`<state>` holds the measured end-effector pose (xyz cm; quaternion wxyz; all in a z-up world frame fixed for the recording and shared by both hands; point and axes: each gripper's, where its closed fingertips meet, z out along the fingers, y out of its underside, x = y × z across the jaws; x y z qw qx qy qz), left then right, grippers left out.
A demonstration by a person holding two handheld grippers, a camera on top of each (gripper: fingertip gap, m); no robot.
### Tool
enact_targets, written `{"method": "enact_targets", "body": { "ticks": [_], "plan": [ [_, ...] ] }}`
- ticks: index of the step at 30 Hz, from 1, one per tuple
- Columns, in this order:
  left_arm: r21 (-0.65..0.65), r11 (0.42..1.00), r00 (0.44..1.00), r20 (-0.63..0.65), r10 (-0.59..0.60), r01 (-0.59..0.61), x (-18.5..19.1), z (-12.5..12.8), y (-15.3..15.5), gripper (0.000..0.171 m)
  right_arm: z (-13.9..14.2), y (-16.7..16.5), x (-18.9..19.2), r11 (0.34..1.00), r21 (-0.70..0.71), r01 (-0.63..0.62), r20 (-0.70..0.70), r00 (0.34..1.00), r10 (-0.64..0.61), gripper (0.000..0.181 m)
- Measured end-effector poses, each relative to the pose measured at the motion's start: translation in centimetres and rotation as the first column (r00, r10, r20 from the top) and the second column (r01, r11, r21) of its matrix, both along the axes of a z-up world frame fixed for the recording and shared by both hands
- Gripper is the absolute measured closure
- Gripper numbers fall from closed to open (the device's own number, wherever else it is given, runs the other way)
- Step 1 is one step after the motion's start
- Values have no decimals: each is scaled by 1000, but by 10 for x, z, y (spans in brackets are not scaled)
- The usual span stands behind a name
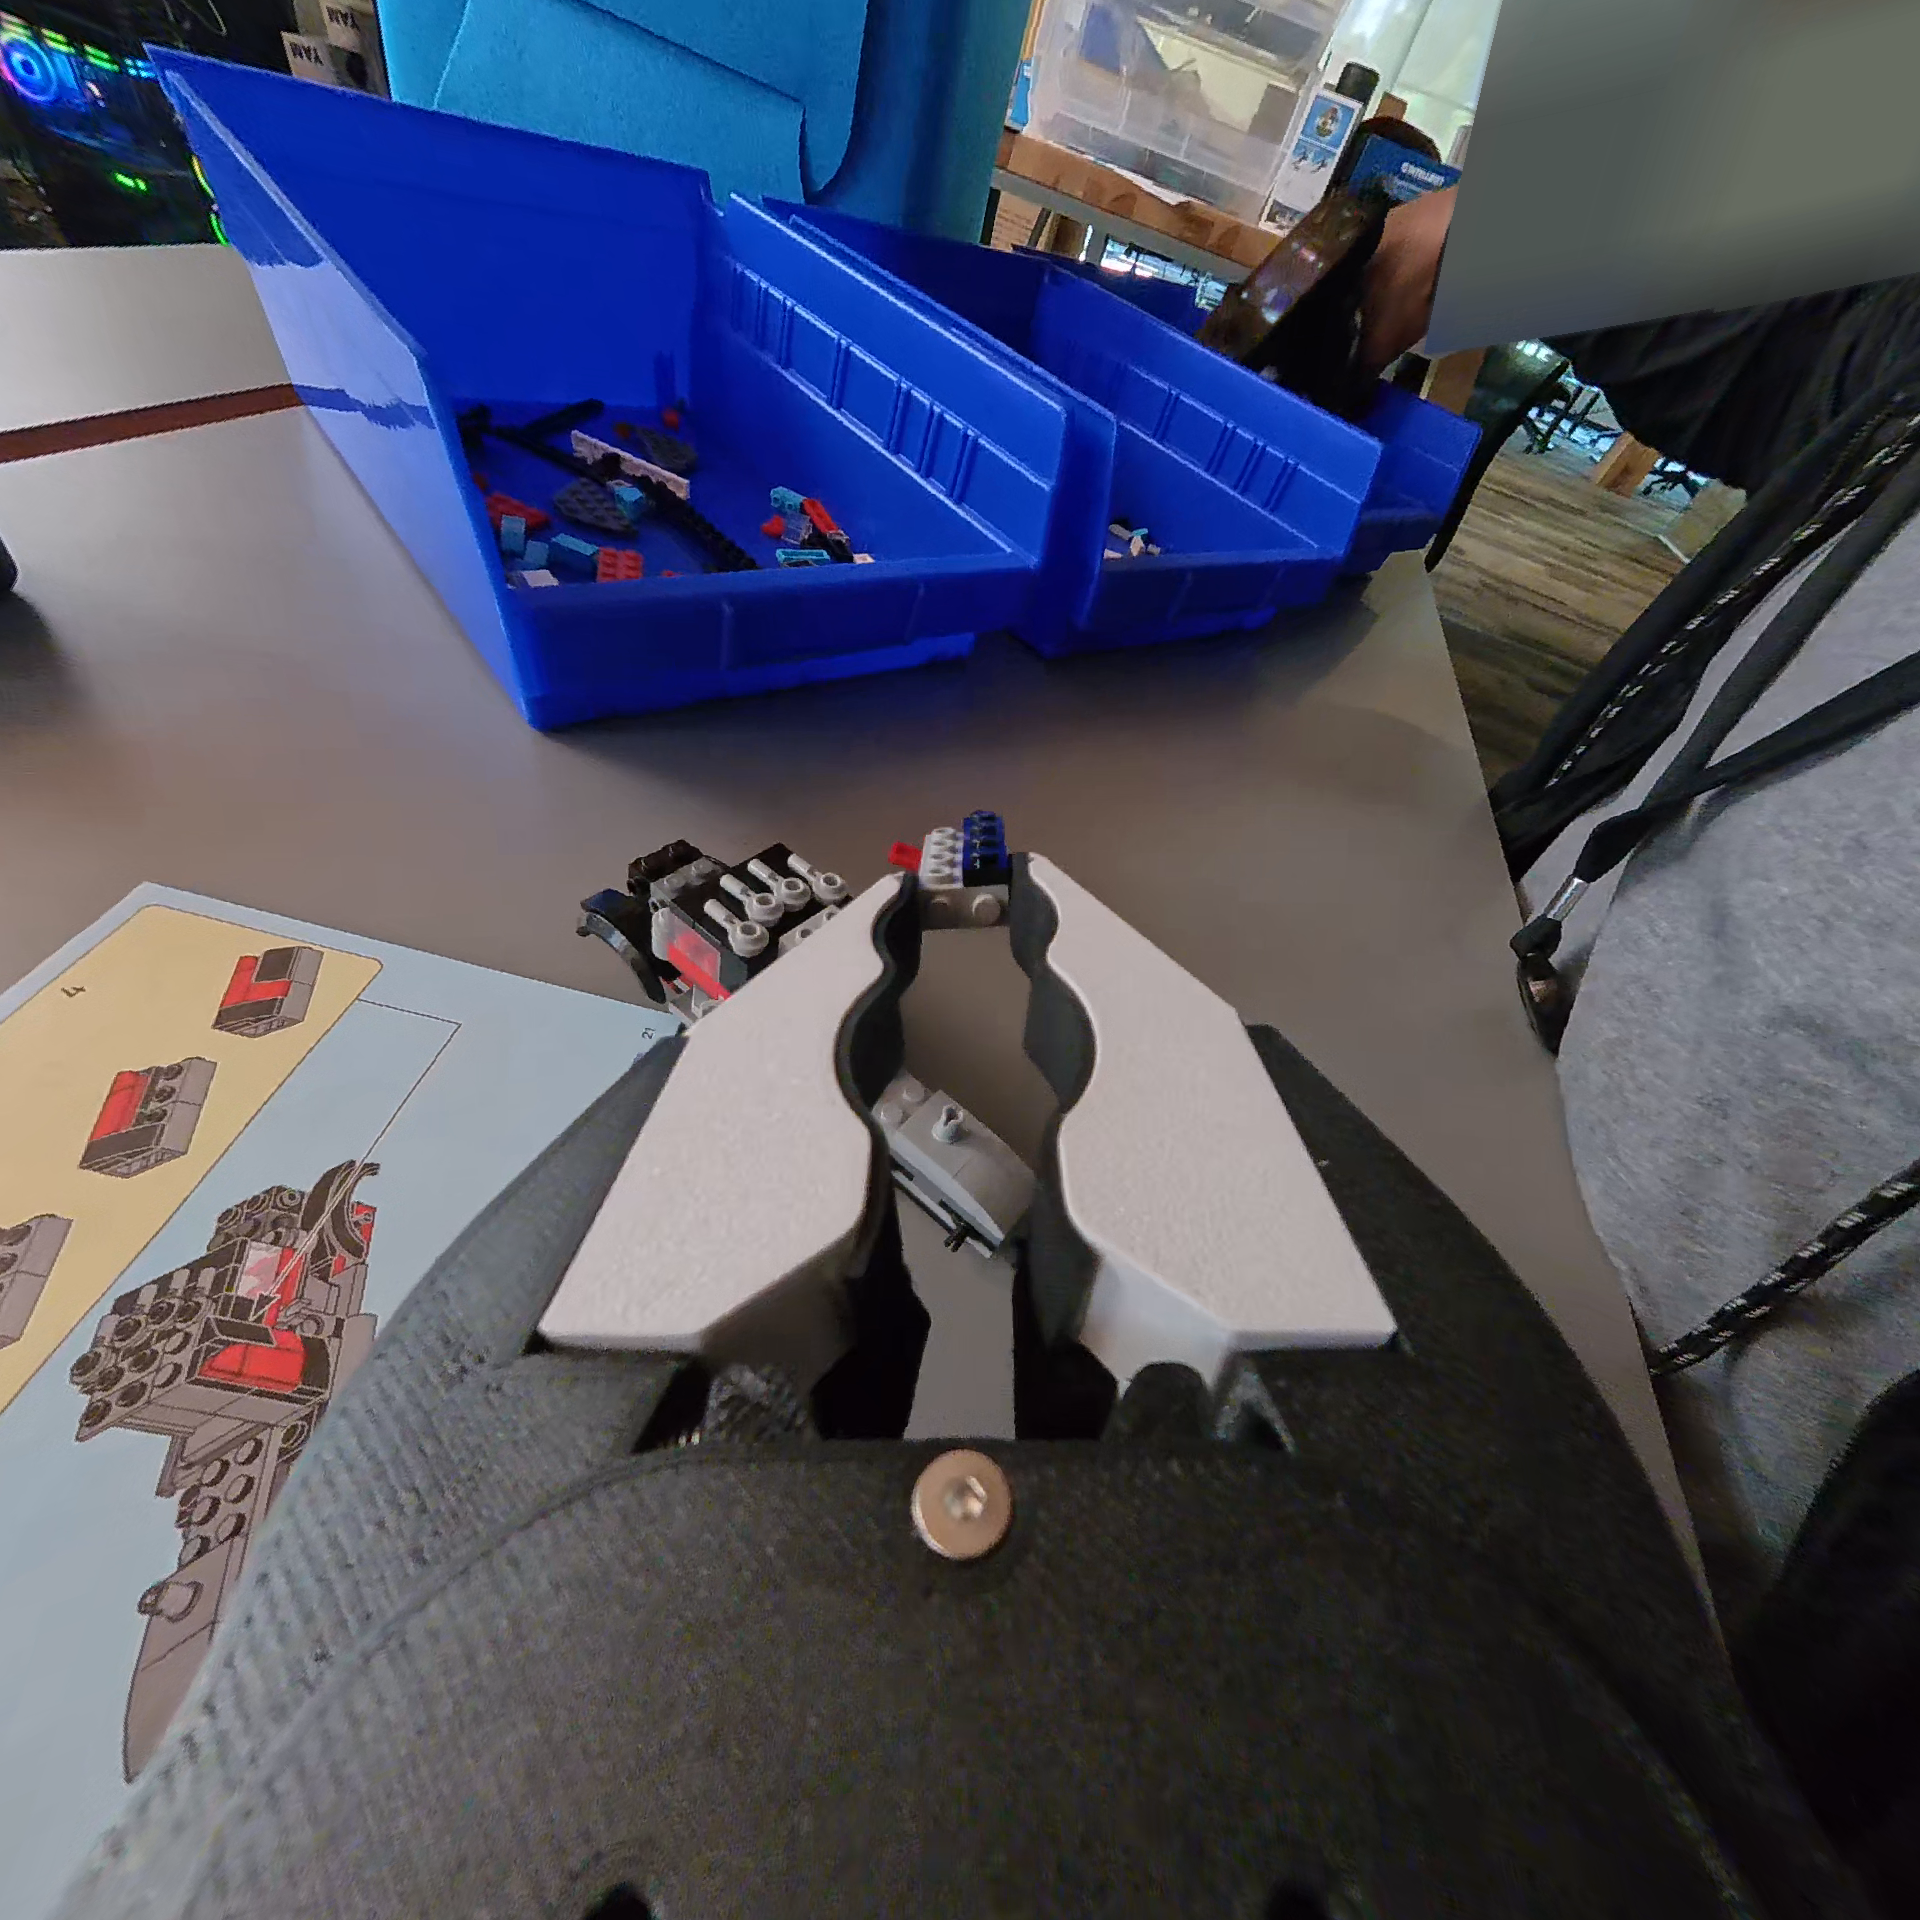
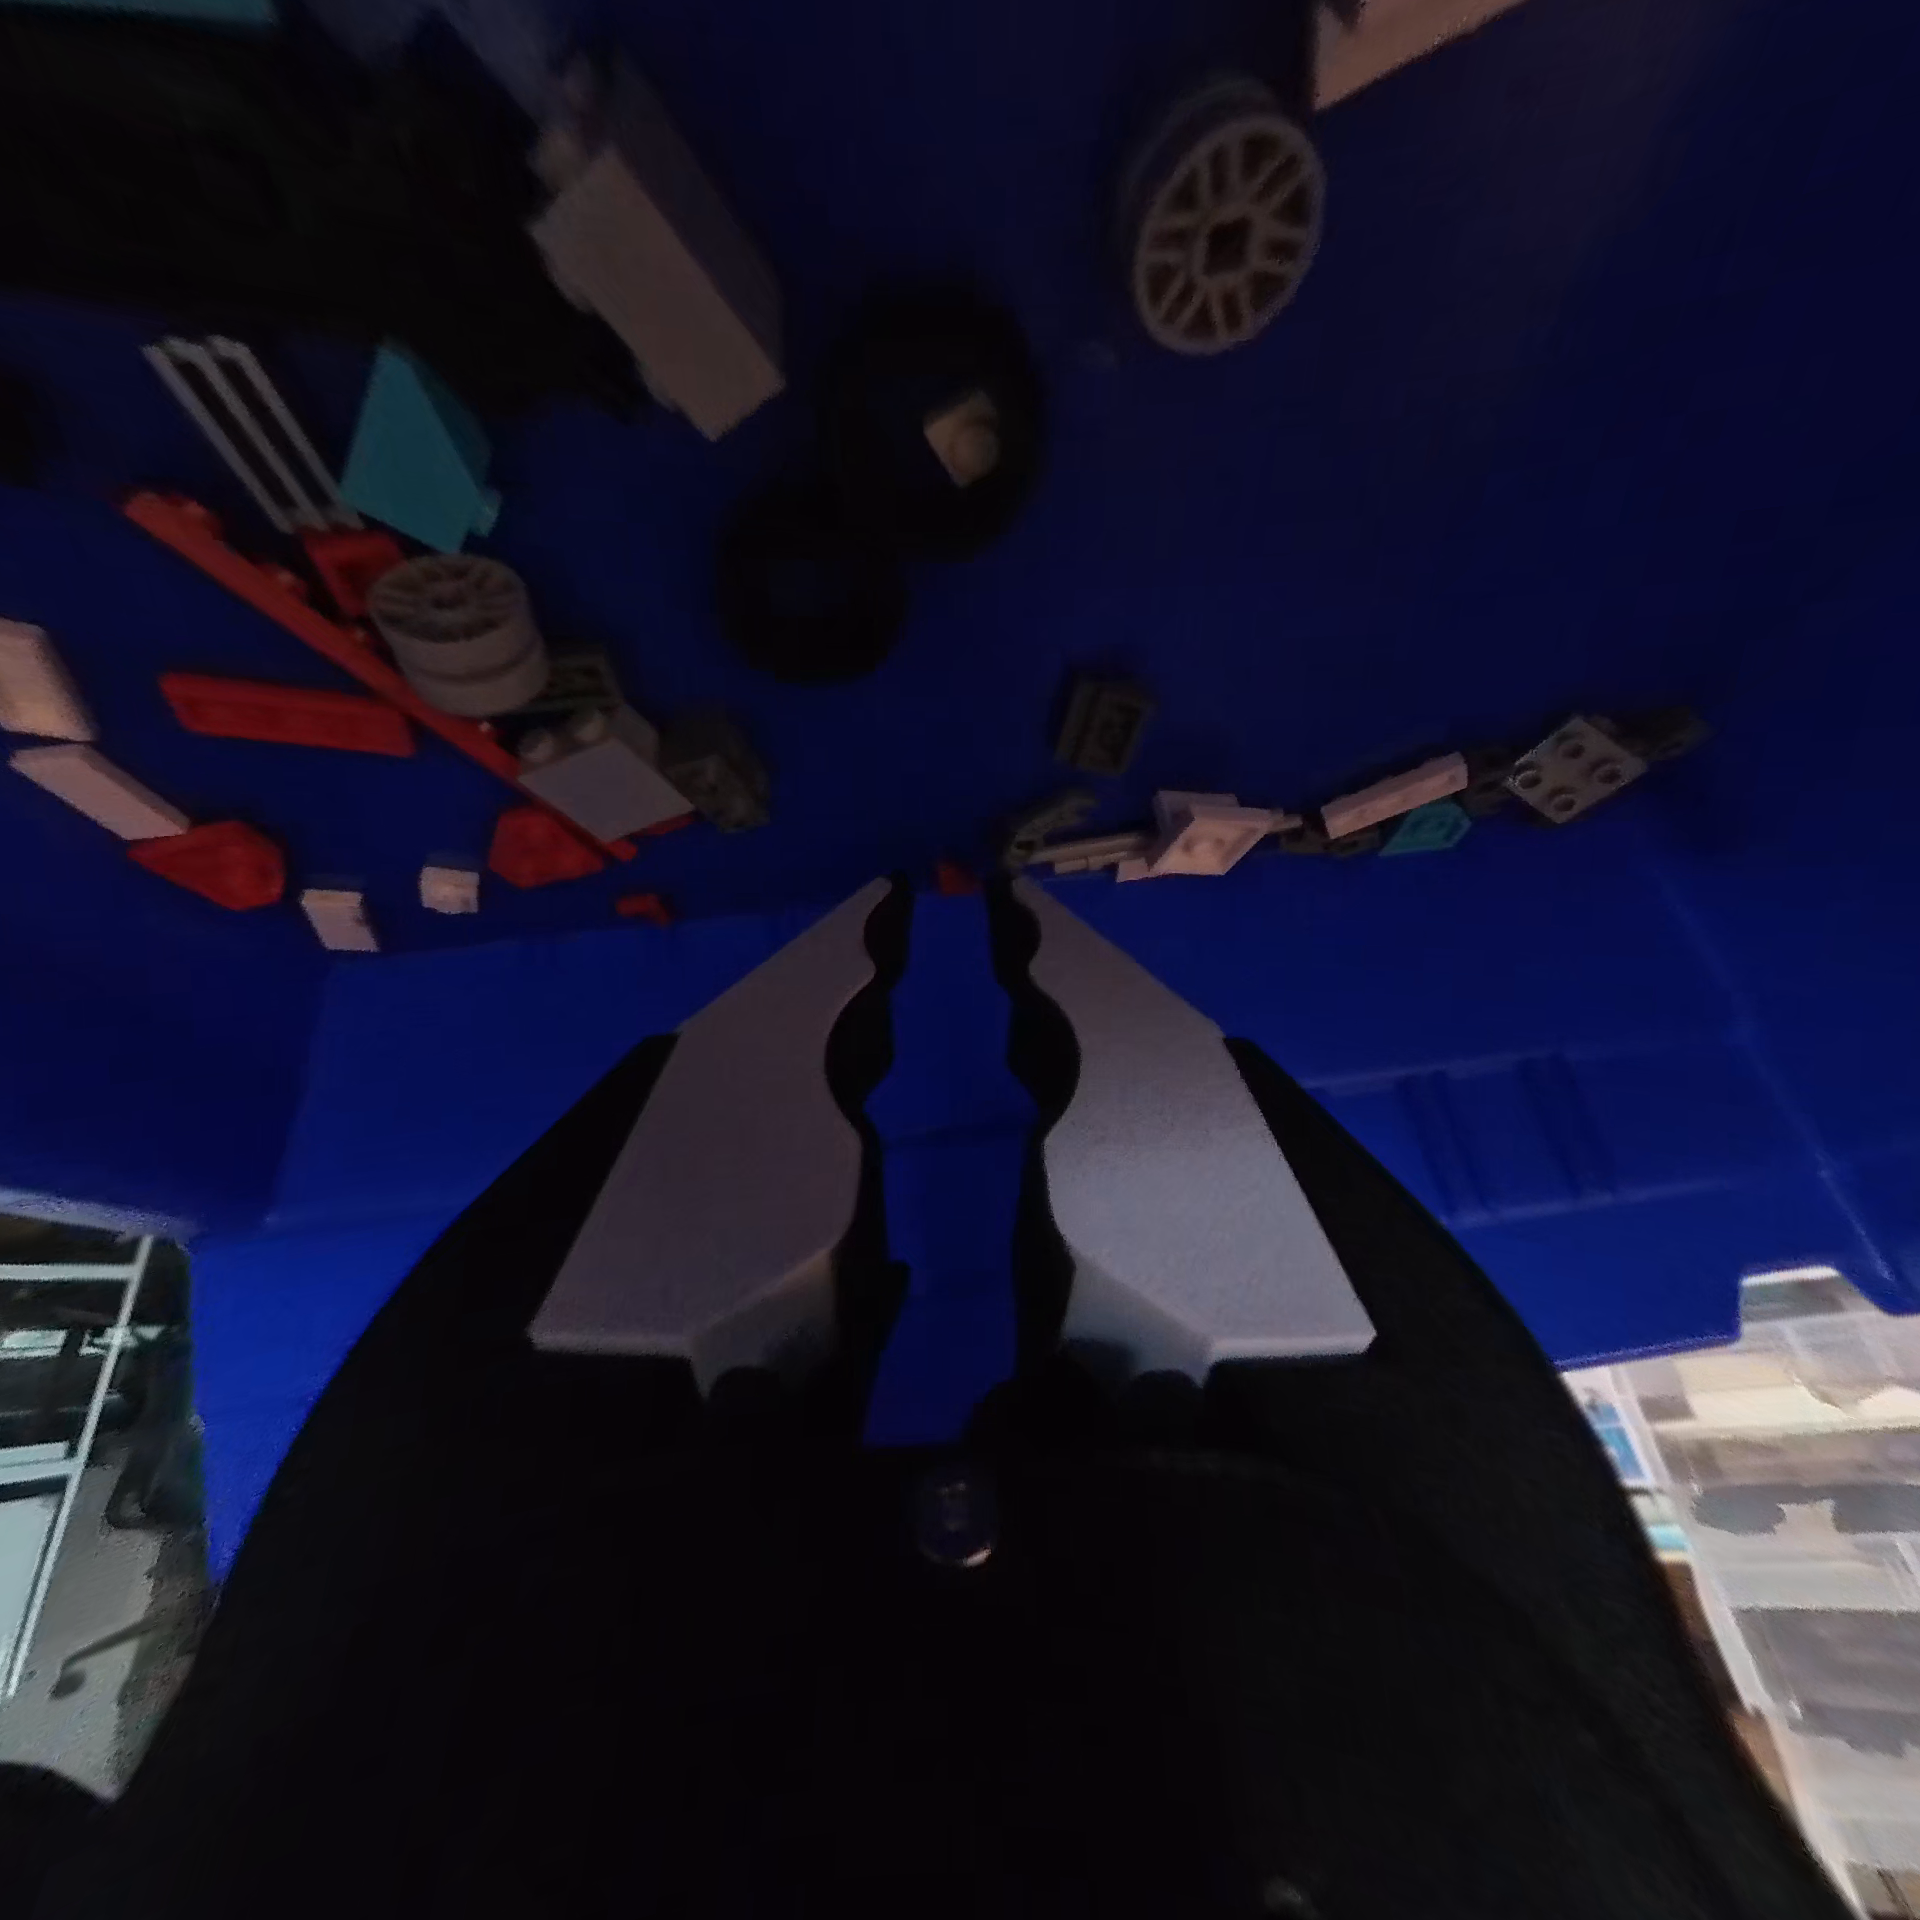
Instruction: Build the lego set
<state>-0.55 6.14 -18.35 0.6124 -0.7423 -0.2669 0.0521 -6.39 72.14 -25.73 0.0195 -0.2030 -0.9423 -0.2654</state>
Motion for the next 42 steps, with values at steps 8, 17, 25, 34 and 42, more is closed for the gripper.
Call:
{"method": "enact_targets", "body": {
  "ticks": [8, 17, 25, 34, 42],
  "plan": [
    [33, 999, 1000, -19, -6, 6, 3, 6, 1, 155, -1, 7, -3, 994, 81, -72, 0, 997, 72, 173],
    [42, 999, 999, -39, -7, 9, 6, 9, -2, 154, 14, -5, -6, 999, -11, -52, -53, 997, 51, 173],
    [28, 1000, 999, -51, 9, -8, 3, 10, -13, 155, 108, -100, -1, 883, -454, -120, -337, 940, -45, 180],
    [72, 997, 997, -74, -11, 16, 8, 14, -18, 155, 160, -204, 27, 770, -548, -327, -505, 863, 8, 180],
    [63, 998, 998, -61, -10, 14, 5, 12, -18, 155, 134, -135, -17, 807, -565, -175, -491, 857, -158, 170]
  ]
}}
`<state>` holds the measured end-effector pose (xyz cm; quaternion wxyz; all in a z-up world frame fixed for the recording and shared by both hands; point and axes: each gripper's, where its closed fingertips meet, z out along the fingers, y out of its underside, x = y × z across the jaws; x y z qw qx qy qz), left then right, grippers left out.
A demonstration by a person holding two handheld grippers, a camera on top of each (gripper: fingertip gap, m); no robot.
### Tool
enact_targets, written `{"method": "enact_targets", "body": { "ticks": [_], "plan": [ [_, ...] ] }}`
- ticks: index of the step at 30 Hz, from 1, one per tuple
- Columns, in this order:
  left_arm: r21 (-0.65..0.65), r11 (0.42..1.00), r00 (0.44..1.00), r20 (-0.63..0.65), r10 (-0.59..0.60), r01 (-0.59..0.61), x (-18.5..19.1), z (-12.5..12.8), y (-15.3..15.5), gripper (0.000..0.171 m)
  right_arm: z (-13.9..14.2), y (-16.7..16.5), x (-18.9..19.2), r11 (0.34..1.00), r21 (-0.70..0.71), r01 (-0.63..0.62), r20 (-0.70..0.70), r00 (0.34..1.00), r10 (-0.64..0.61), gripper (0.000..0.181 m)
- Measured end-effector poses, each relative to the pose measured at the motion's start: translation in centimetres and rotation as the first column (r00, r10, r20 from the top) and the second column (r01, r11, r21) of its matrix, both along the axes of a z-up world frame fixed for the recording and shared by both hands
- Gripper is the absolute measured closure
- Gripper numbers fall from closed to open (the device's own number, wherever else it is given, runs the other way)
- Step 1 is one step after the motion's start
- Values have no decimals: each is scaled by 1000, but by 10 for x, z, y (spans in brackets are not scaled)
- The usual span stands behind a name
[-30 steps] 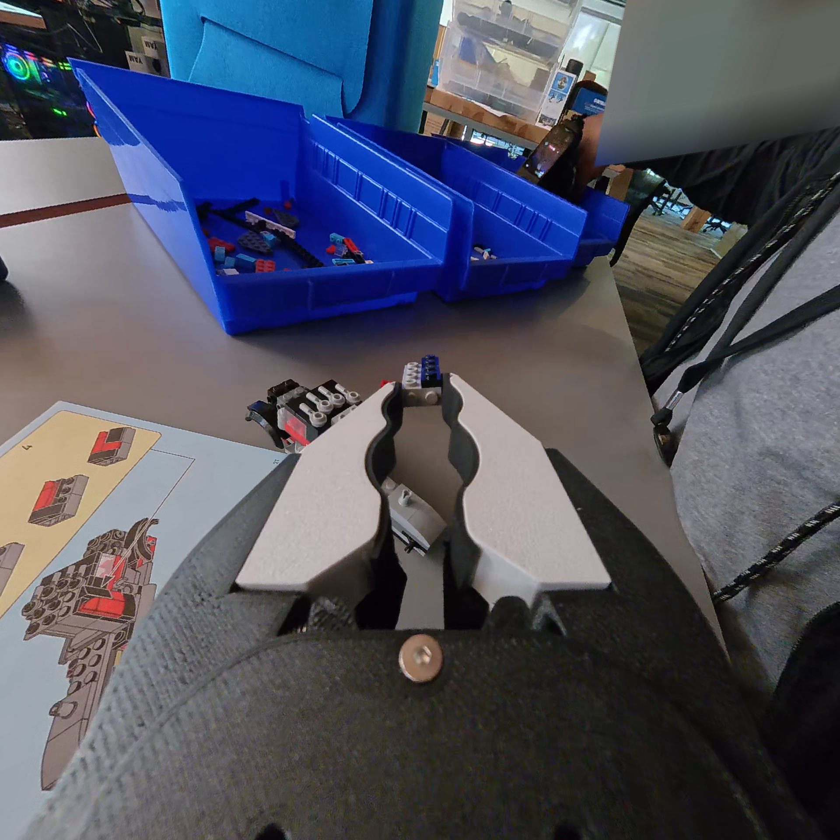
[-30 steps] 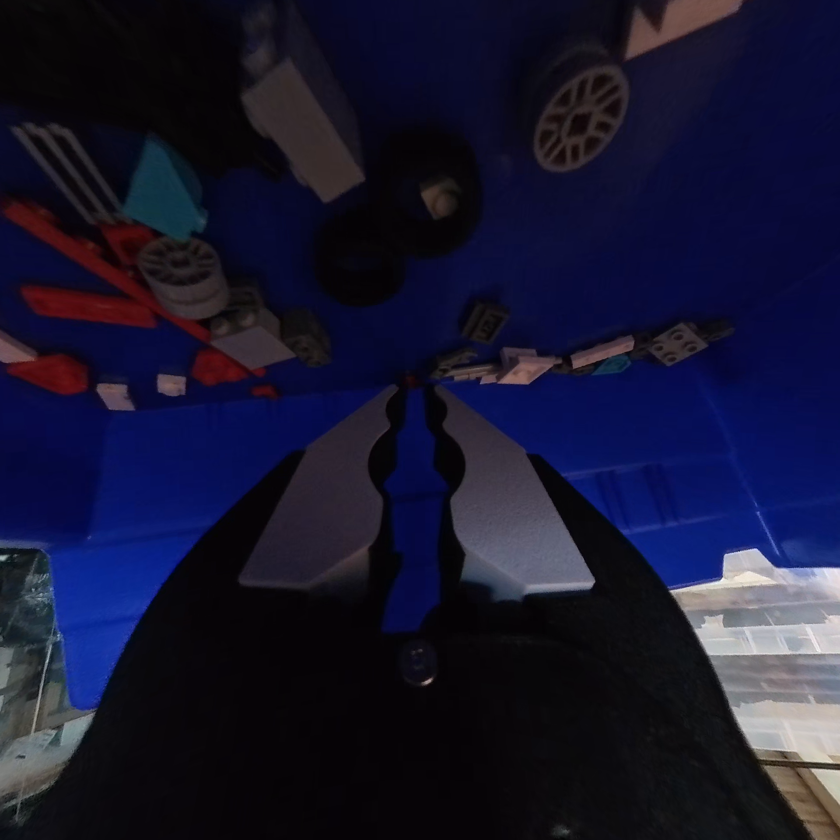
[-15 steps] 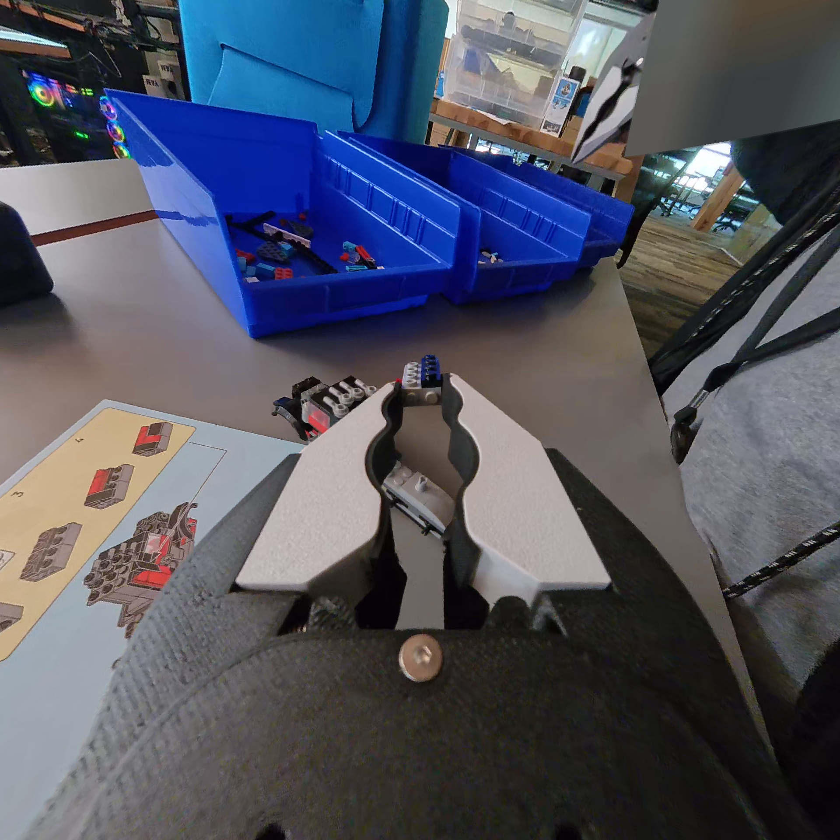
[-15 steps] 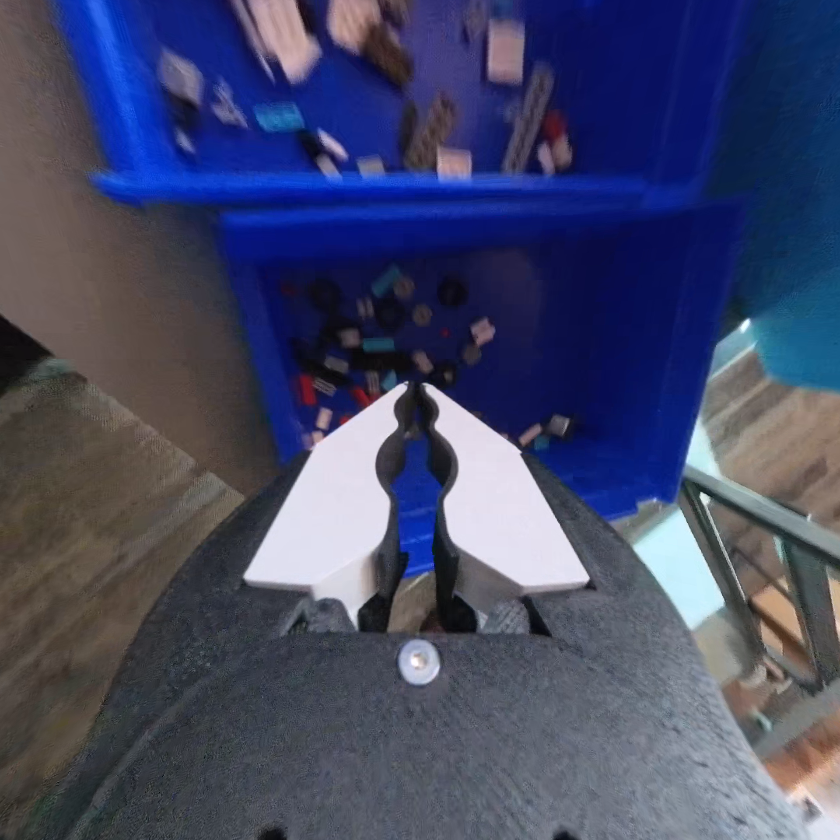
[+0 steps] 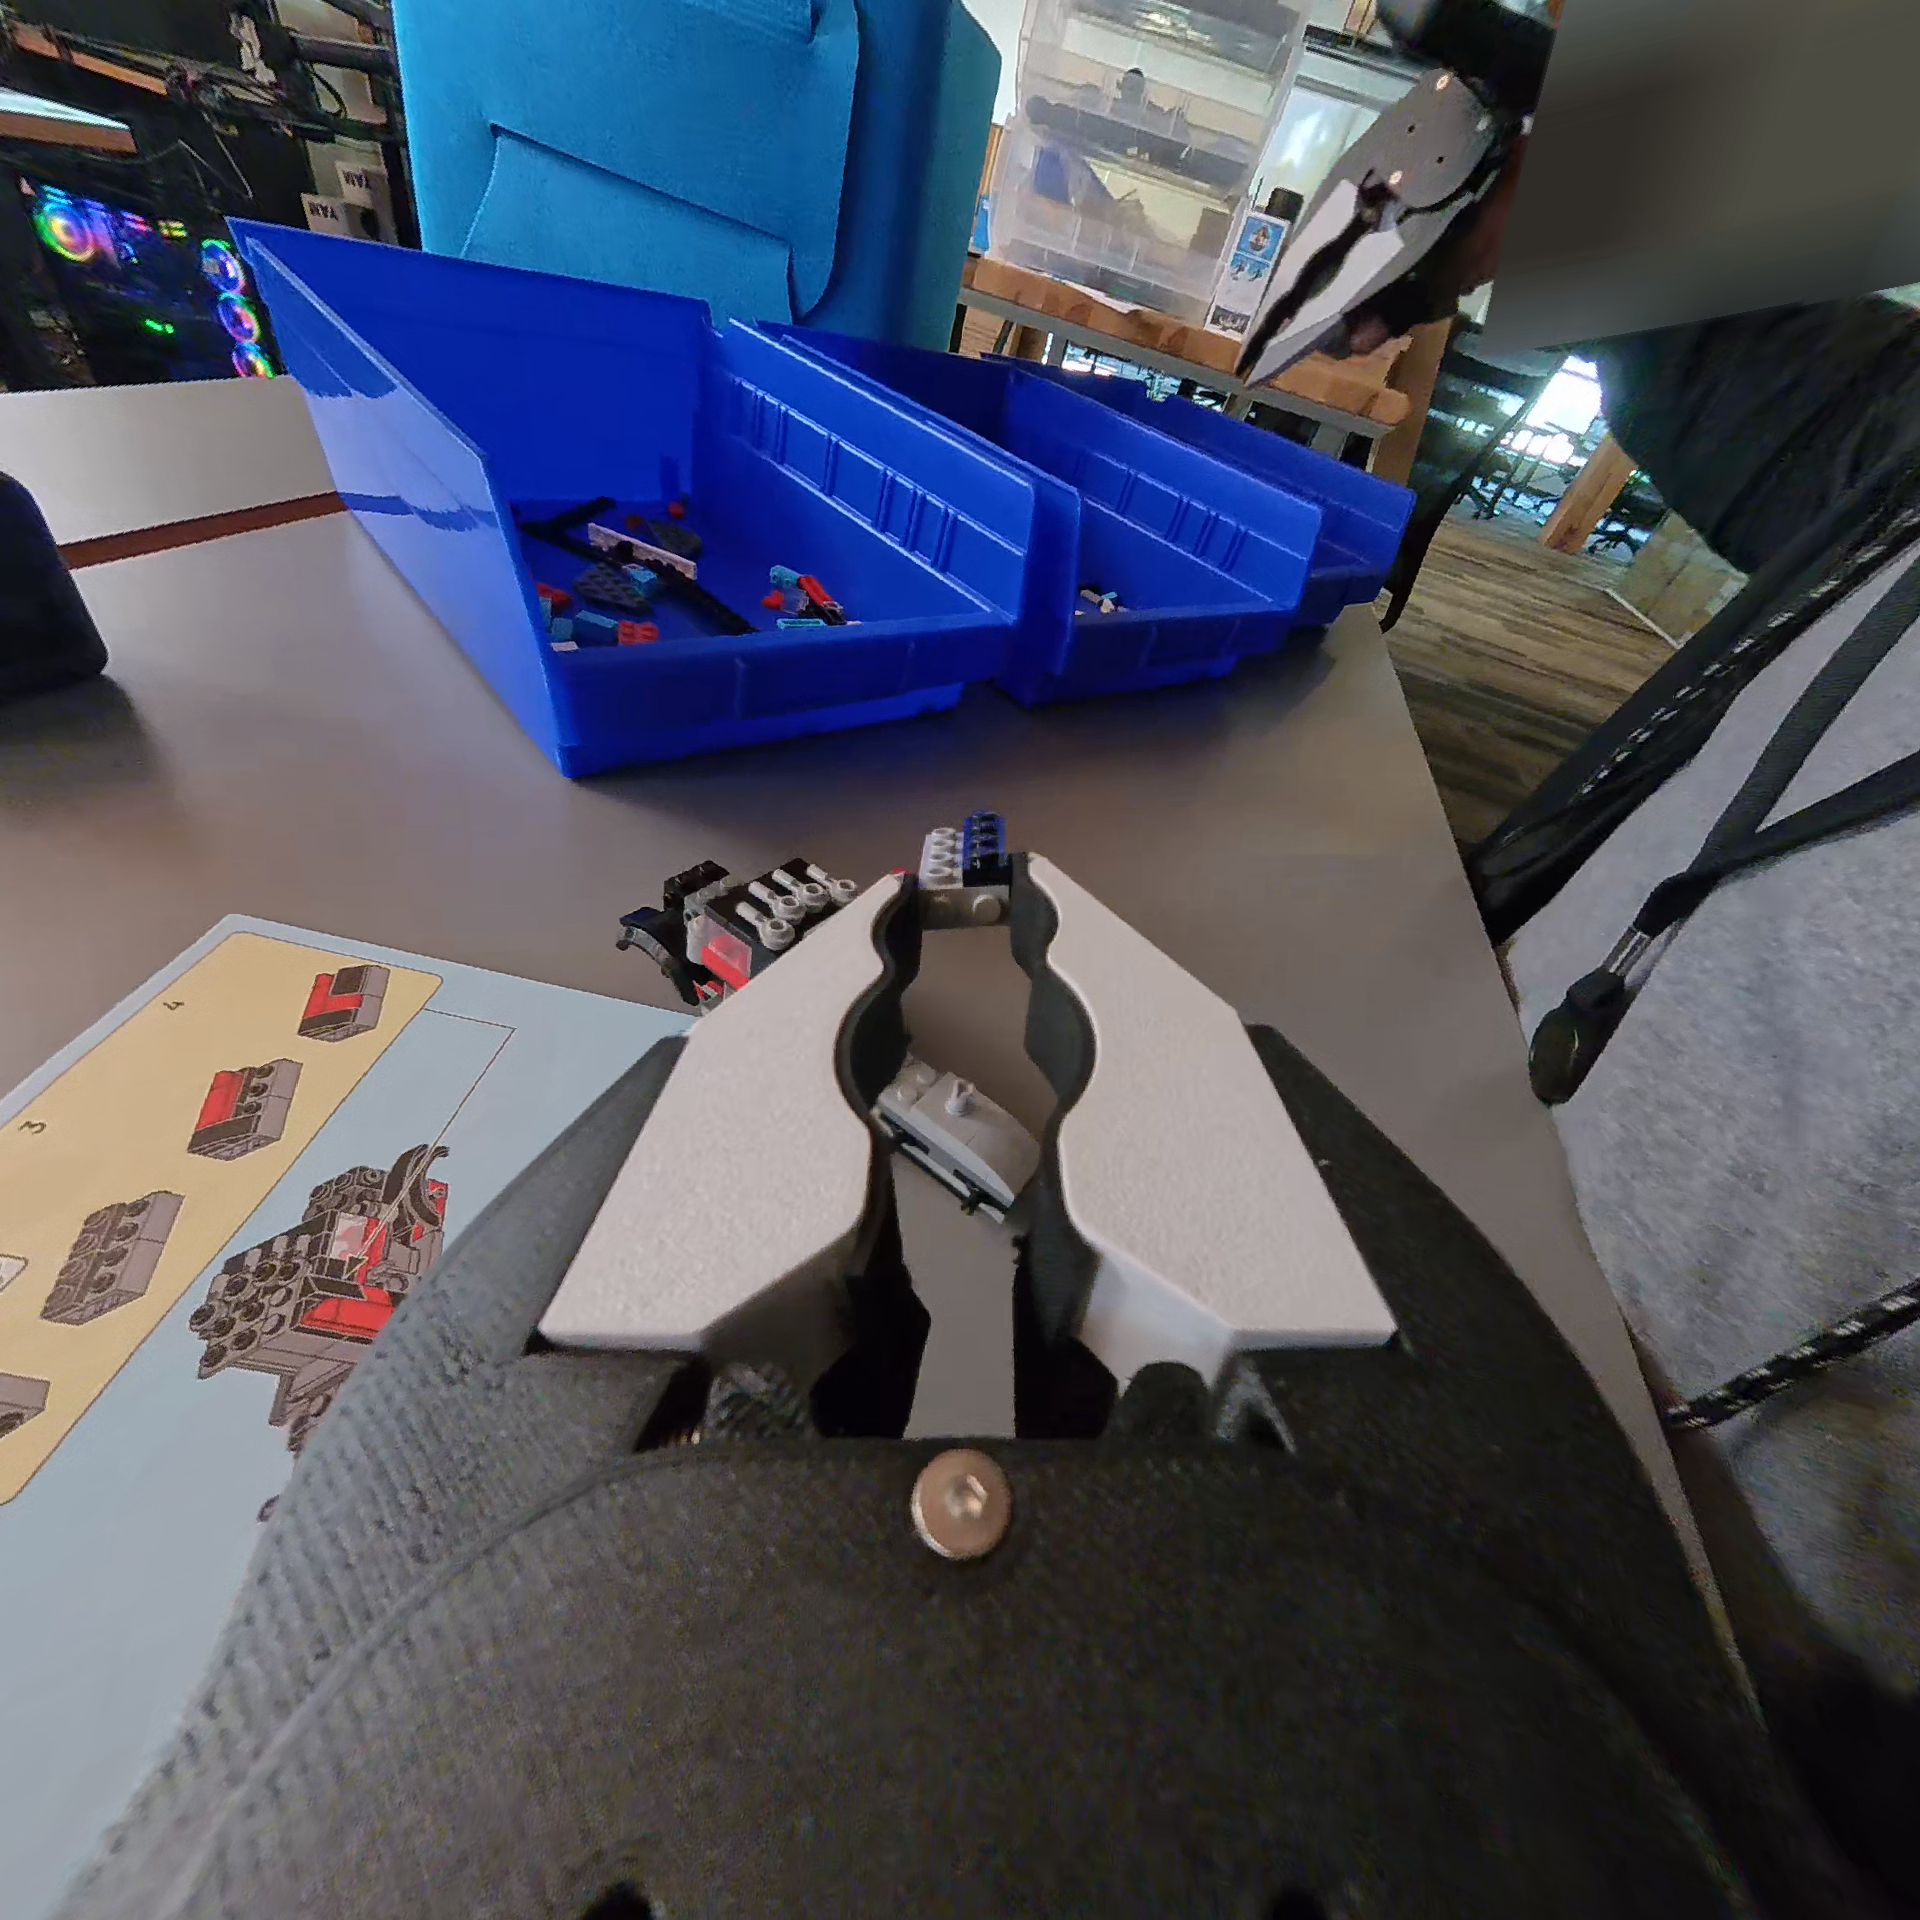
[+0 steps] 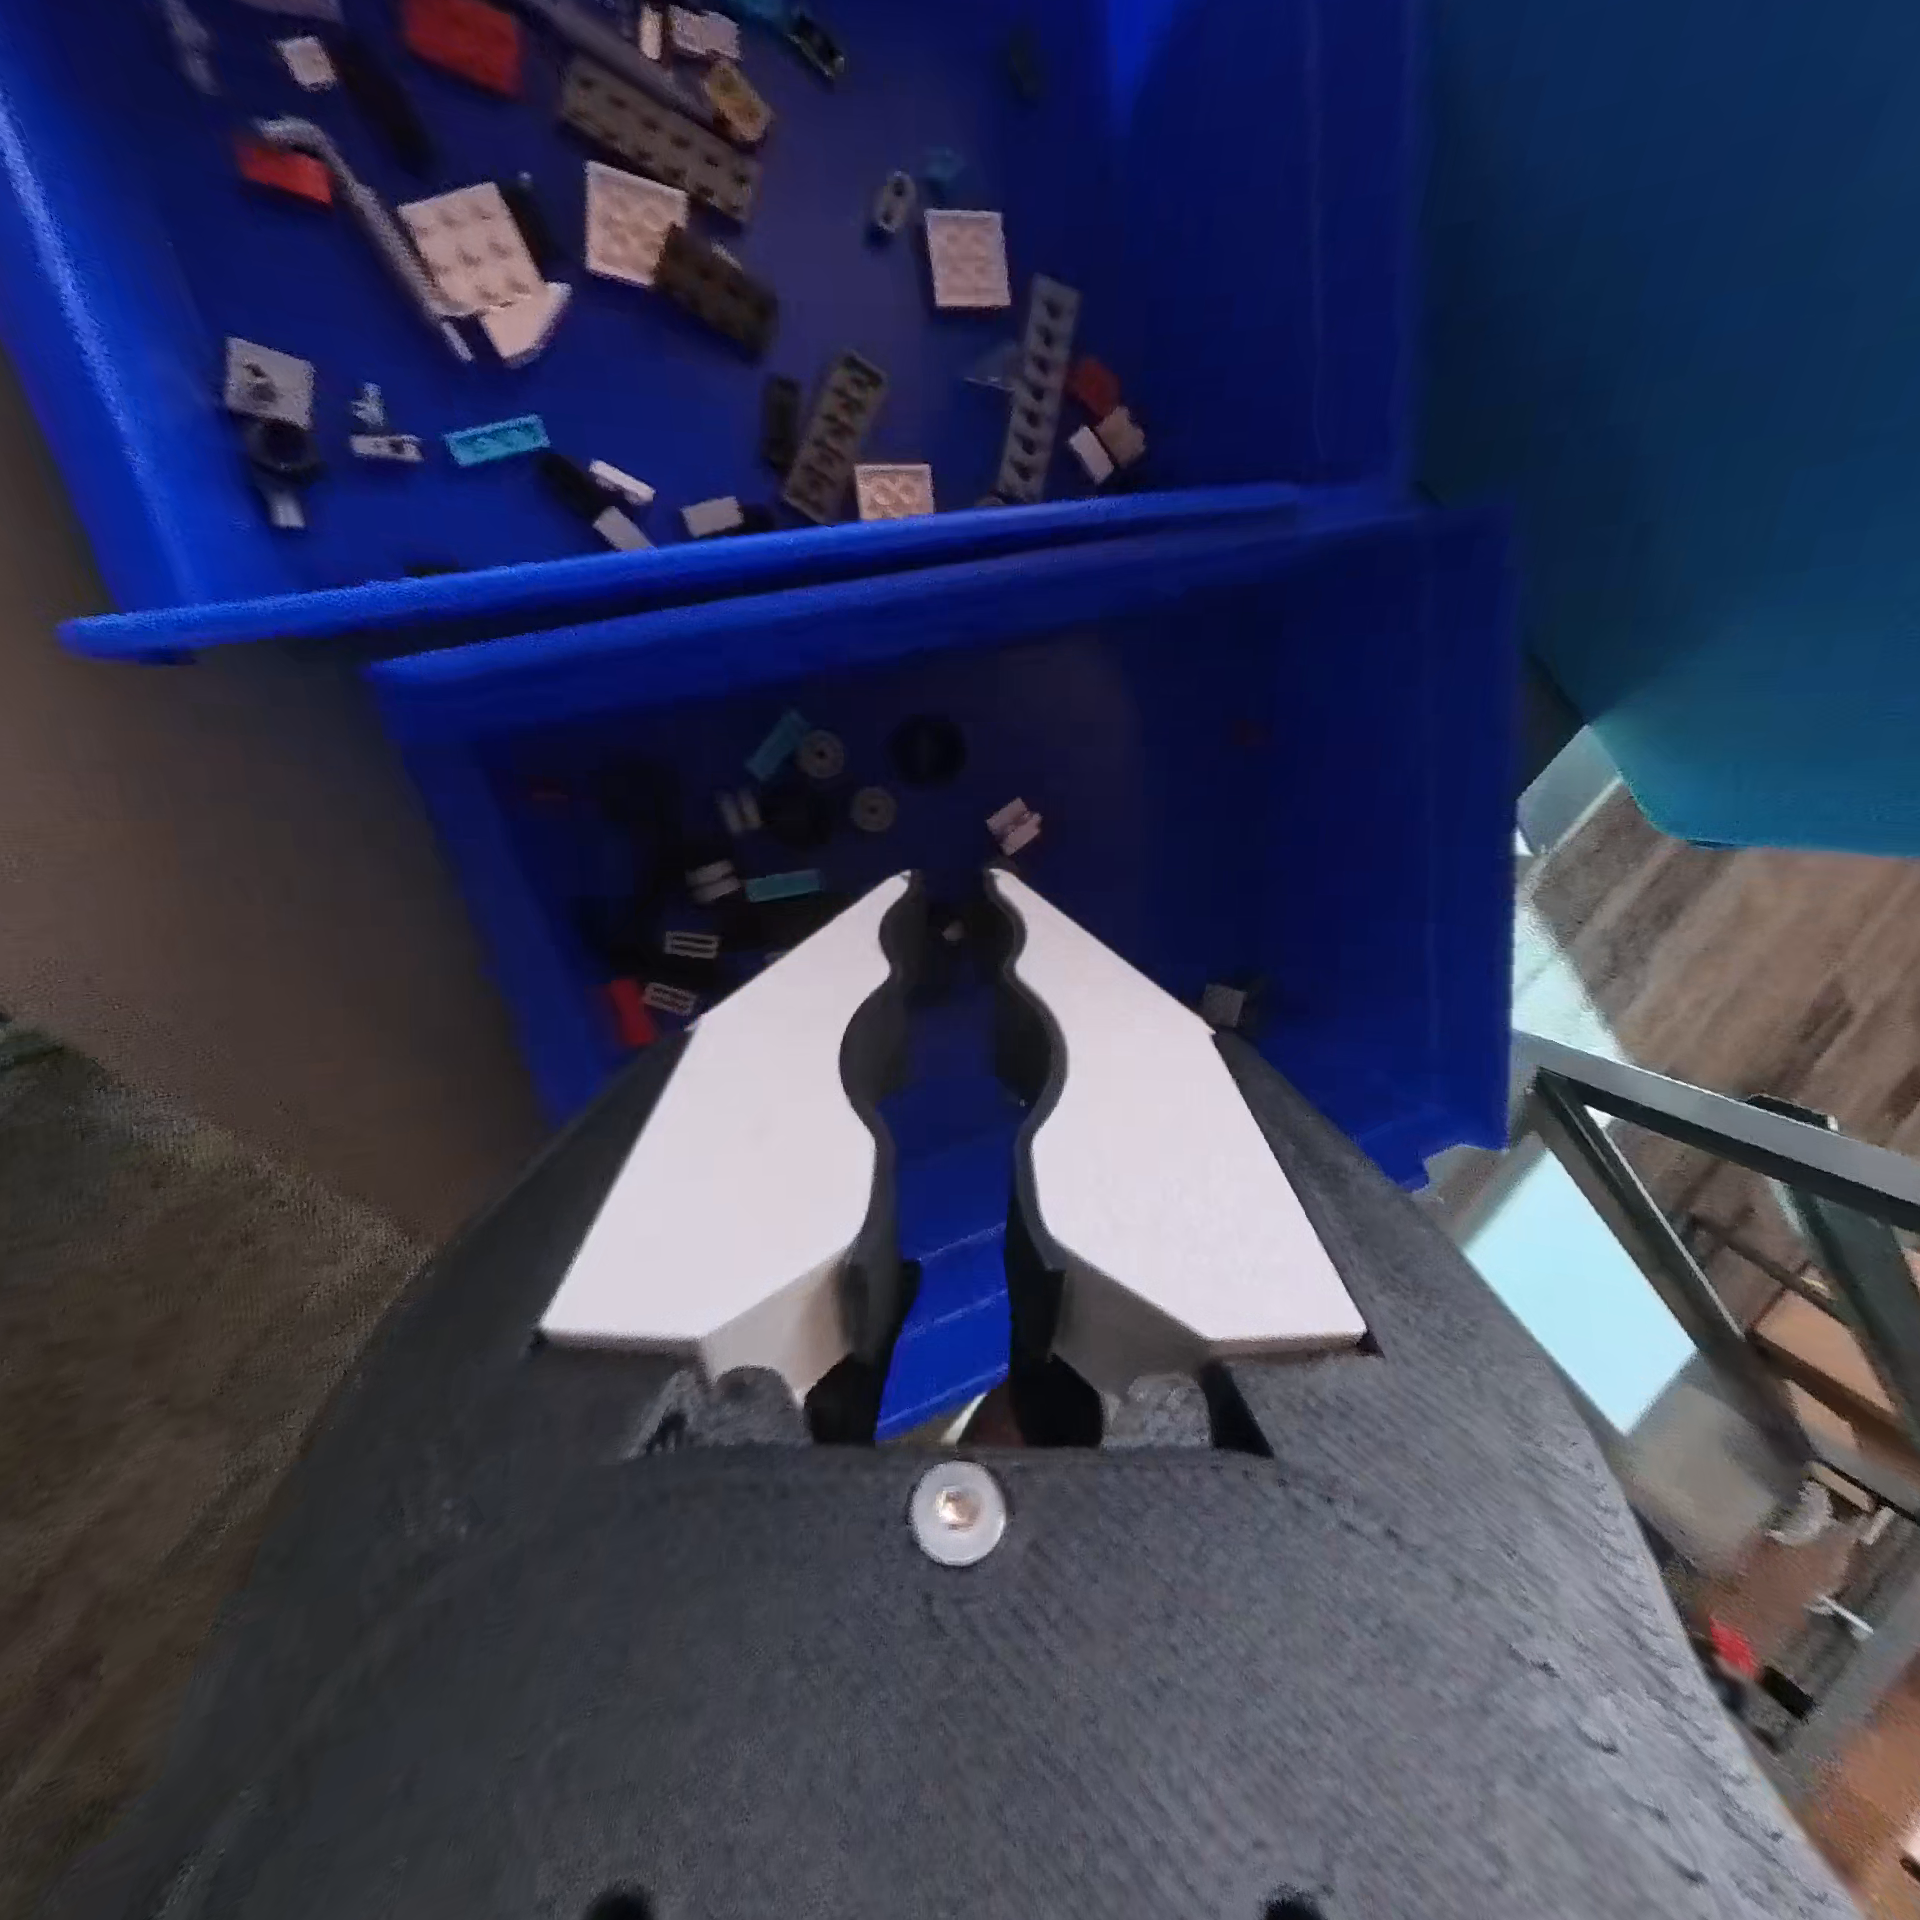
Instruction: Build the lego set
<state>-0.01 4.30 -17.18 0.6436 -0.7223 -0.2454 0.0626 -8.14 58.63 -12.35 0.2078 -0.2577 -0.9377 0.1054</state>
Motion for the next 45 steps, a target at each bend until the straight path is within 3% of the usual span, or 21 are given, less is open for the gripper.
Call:
{"method": "enact_targets", "body": {
  "ticks": [7, 10, 14, 19, 23, 29, 32, 37, 42, 45],
  "plan": [
    [11, 997, 997, 23, 80, -80, -11, 2, -5, 155, -28, 27, -48, 995, -94, 17, -1, 1000, -17, 165],
    [-10, 994, 994, 28, 106, -106, -16, 3, -2, 155, -43, 42, -86, 978, -159, 132, -20, 990, -137, 164],
    [-23, 993, 993, 8, 118, -118, -21, 11, 8, 155, -74, 73, -129, 846, -262, 465, 42, 881, -471, 156],
    [-12, 993, 993, -5, 118, -118, -22, 13, 17, 155, -102, 78, -149, 681, -347, 644, 118, 751, -650, 150],
    [-6, 994, 994, 2, 110, -110, -18, 10, 16, 155, -116, 72, -154, 633, -362, 684, 136, 711, -690, 152],
    [10, 995, 995, -3, 100, -100, -12, 12, 11, 155, -132, 73, -157, 622, -348, 701, 39, 674, -738, 151],
    [17, 996, 996, -10, 92, -92, -9, 14, 10, 155, -132, 76, -160, 619, -363, 696, -34, 654, -755, 152],
    [35, 996, 996, -25, 80, -79, -4, 17, 10, 155, -132, 81, -164, 631, -364, 685, -116, 639, -760, 178],
    [45, 996, 996, -36, 82, -80, 0, 19, 5, 155, -130, 81, -161, 619, -415, 666, -67, 656, -751, 179],
    [45, 995, 996, -39, 87, -85, 2, 20, 1, 155, -112, 85, -156, 595, -476, 648, -65, 648, -759, 181]
  ]
}}
